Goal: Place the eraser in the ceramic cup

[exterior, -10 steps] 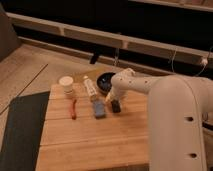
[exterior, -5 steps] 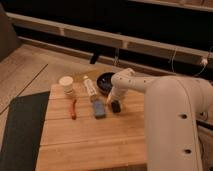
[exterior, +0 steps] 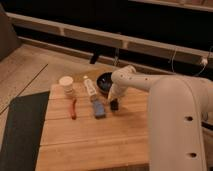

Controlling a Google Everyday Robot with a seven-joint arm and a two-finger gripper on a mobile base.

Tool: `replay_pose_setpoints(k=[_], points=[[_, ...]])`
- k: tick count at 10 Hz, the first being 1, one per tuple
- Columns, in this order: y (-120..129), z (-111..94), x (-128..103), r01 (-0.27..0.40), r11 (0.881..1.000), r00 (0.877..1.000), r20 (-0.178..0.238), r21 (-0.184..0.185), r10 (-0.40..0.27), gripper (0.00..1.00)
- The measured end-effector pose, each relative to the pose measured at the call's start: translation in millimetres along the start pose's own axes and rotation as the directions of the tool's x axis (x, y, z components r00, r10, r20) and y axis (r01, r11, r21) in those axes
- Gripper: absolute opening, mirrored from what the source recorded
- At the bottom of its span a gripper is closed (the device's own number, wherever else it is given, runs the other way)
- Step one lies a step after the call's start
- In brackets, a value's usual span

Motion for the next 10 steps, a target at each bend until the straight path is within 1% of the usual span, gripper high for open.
replay_pose_setpoints(k=[1, 2, 3, 4, 5, 6, 7, 9, 10], points=[[16.4, -28.3, -2.0, 0.034, 0.999, 0.999, 0.037, 0.0, -0.034, 0.0], [32.8, -54.2, -5.9, 0.073, 0.997, 0.994, 0.081, 0.003, -0.073, 0.0], [51.1, -80.3, -12.3, 0.112, 0.994, 0.985, 0.13, 0.003, -0.111, 0.0], [65.1, -102.1, -22.0, 0.144, 0.99, 0.974, 0.175, 0.01, -0.143, 0.0], [77.4, -121.5, -36.8, 0.165, 0.986, 0.962, 0.218, 0.016, -0.165, 0.0], [85.4, -131.1, -47.9, 0.181, 0.983, 0.954, 0.241, 0.018, -0.18, 0.0], [102.0, -147.1, -76.7, 0.205, 0.979, 0.937, 0.285, 0.017, -0.201, 0.0], [110.7, -156.5, -93.8, 0.213, 0.977, 0.928, 0.31, 0.014, -0.207, 0.0], [110.1, -157.0, -94.5, 0.213, 0.977, 0.928, 0.311, 0.015, -0.207, 0.0]])
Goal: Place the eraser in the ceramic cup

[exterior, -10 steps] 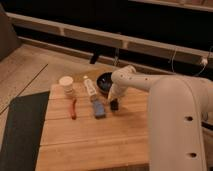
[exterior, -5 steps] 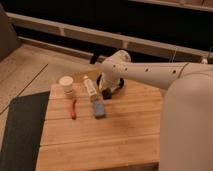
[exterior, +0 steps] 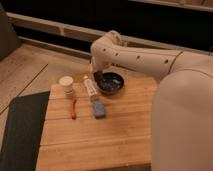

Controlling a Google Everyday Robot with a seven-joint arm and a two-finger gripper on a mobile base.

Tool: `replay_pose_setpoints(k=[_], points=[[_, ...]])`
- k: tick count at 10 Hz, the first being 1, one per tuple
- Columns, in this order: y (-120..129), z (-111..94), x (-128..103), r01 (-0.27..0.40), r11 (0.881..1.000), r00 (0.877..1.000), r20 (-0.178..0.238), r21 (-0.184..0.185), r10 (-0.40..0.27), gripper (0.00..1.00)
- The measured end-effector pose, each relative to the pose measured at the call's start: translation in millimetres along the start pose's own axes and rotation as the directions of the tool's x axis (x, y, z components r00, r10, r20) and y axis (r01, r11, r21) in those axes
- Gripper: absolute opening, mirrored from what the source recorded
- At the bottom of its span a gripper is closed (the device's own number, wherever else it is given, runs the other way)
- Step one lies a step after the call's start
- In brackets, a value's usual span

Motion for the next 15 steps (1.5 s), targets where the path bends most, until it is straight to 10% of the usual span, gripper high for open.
replay_pose_setpoints(k=[5, 8, 15], points=[[-1.9, 0.5, -6.2, 0.01, 1.0, 1.0, 0.006, 0.012, -0.011, 0.0], [56.7, 5.7, -34.8, 0.185, 0.983, 0.982, 0.035, 0.008, -0.185, 0.0], [167.6, 42.2, -43.7, 0.515, 0.853, 0.854, 0.134, -0.087, -0.502, 0.0]])
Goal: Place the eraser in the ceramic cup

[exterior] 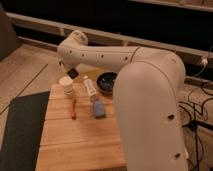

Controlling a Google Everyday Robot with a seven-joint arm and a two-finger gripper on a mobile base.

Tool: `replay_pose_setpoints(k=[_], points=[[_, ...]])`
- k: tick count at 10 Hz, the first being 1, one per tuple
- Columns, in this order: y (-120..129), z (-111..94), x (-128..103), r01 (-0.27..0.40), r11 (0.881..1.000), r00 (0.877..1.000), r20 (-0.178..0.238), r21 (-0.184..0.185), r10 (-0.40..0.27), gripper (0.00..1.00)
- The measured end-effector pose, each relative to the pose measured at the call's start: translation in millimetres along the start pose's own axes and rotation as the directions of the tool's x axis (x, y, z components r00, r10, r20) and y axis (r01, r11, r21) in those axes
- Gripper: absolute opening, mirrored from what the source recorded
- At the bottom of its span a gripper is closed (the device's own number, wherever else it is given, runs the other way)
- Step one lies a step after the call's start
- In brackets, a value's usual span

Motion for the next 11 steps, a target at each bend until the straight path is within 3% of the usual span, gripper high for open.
replay_pose_setpoints(k=[3, 6, 11], points=[[12.1, 19.4, -23.4, 0.069, 0.996, 0.997, 0.041, -0.053, -0.067, 0.0], [17.1, 27.5, -43.6, 0.082, 0.993, 0.995, 0.072, -0.082, -0.076, 0.0], [16.7, 27.6, -43.9, 0.082, 0.993, 0.994, 0.072, -0.082, -0.077, 0.0]])
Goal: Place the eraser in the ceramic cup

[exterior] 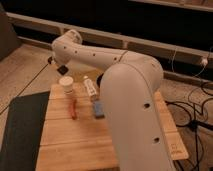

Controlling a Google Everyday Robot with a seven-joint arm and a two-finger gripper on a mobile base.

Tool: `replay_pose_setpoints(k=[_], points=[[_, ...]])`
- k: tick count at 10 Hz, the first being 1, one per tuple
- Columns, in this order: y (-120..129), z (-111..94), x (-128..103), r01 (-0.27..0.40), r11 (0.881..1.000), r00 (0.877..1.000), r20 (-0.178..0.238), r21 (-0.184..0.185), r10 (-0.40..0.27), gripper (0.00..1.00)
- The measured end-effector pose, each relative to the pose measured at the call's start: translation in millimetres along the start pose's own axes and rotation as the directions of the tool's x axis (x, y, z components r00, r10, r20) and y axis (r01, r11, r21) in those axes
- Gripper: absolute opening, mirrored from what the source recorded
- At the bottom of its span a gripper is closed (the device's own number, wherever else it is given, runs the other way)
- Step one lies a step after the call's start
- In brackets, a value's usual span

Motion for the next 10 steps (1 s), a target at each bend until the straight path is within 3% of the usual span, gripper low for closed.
replay_pose_setpoints(k=[2, 5, 10], points=[[0.4, 1.7, -2.8, 0.018, 1.0, 1.0, 0.005, 0.001, -0.018, 0.0], [5.9, 25.7, -10.0, 0.074, 0.997, 0.997, 0.033, -0.014, -0.074, 0.0], [-20.1, 56.8, 4.8, -0.013, 1.0, 0.999, 0.035, -0.02, 0.013, 0.0]])
